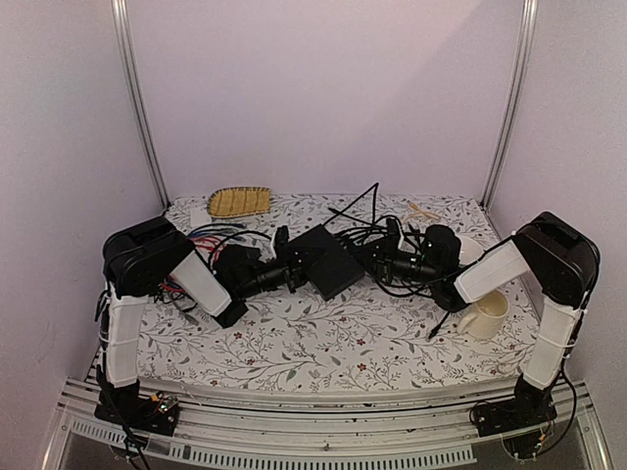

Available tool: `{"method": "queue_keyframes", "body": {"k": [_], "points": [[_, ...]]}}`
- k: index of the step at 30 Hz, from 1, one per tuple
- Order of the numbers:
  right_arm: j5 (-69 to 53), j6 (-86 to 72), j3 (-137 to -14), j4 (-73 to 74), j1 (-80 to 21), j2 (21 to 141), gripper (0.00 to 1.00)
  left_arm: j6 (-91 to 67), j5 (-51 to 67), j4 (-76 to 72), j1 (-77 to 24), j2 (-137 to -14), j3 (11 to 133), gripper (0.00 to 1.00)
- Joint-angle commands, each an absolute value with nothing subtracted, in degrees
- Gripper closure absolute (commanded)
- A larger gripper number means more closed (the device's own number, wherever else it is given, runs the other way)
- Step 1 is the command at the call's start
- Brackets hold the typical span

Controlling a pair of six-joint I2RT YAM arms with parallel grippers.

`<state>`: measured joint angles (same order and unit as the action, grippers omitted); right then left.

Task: Pull the plug from the switch port
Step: Pull the connector from the switch port.

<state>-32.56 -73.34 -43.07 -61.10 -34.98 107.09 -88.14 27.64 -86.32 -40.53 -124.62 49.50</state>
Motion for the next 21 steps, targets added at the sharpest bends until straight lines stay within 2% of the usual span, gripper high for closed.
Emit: {"method": "queue_keyframes", "body": {"k": [1, 21], "points": [[-34.54, -73.3, -45.12, -62.75, -35.6, 108.32, 0.97, -87.76, 29.44, -95.94, -41.13, -122.08, 51.51, 1.0], [-31.82, -70.28, -45.24, -59.81, -35.4, 106.71, 0.99, -89.49, 27.65, -98.97, -40.87, -124.13, 51.68, 1.0]]}}
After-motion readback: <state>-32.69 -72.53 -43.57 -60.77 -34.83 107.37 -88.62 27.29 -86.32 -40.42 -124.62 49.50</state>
